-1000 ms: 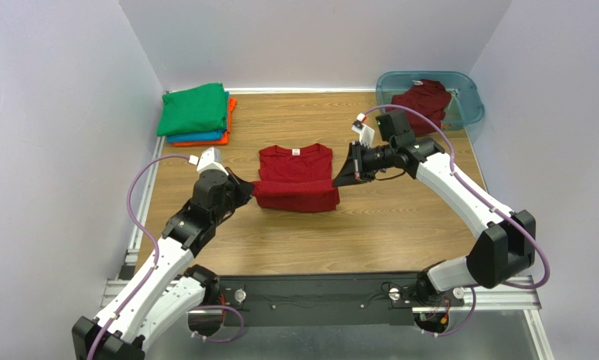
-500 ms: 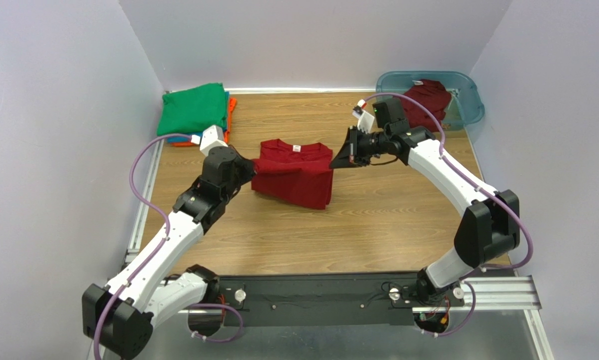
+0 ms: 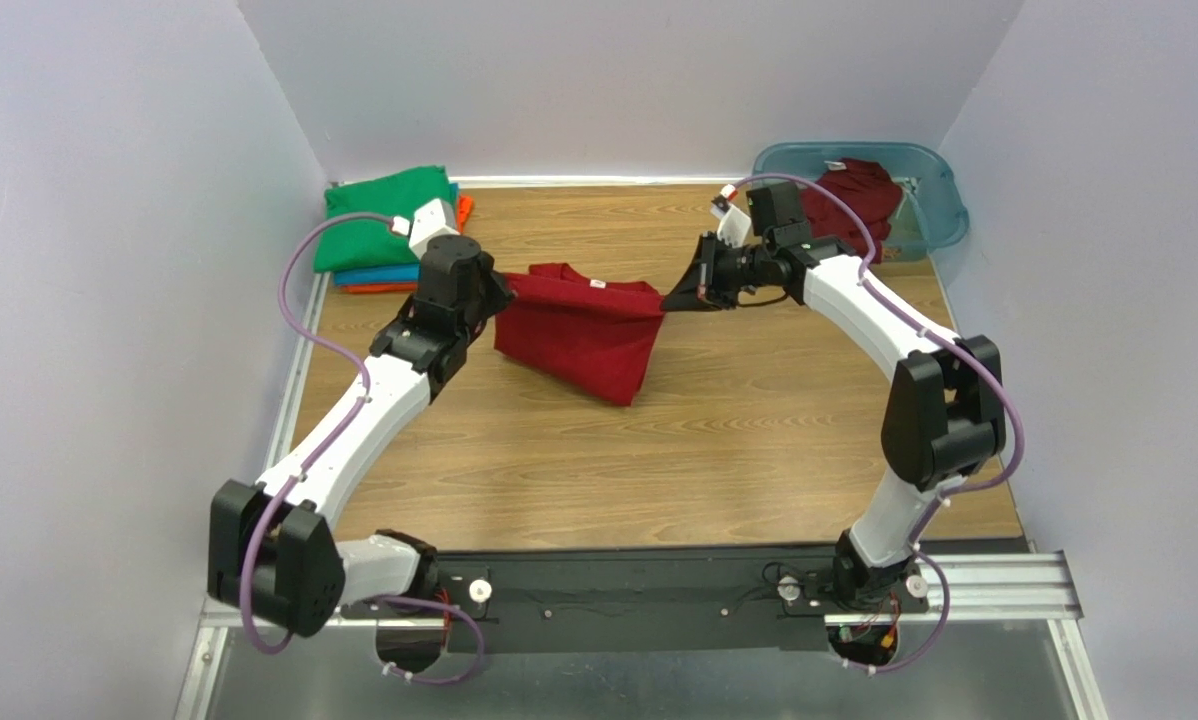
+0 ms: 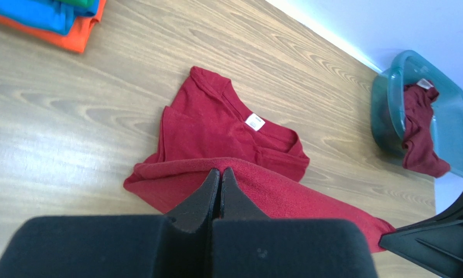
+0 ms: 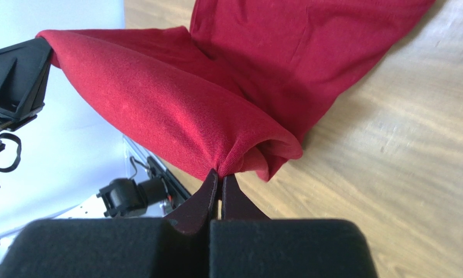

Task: Fold and stack the t-shirts
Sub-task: Fold the tshirt

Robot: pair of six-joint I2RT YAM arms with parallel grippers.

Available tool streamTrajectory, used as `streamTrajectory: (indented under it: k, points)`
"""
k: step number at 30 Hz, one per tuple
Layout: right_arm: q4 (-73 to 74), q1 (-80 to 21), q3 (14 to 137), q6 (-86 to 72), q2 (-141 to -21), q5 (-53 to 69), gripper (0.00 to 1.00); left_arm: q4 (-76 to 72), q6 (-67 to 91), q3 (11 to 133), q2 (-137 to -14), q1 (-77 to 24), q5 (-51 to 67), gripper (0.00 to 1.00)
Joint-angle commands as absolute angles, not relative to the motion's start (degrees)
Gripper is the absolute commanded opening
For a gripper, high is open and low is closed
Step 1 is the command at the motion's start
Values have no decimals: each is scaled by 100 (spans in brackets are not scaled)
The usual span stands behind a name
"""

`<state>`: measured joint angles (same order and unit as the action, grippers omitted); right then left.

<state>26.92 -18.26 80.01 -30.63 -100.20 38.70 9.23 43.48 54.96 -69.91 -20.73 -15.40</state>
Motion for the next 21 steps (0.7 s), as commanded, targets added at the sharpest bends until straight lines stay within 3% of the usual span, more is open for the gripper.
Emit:
streamTrajectory:
  k: [1, 21]
  points:
    - [2514, -1661, 8253, -3085, -10362, 4016, 1, 554, 4026, 5879, -7382, -1855, -1433, 0]
    - [2355, -1266, 9193, -3182, -11891, 3955, 1, 167, 3428, 7971, -10168, -1556, -677, 0]
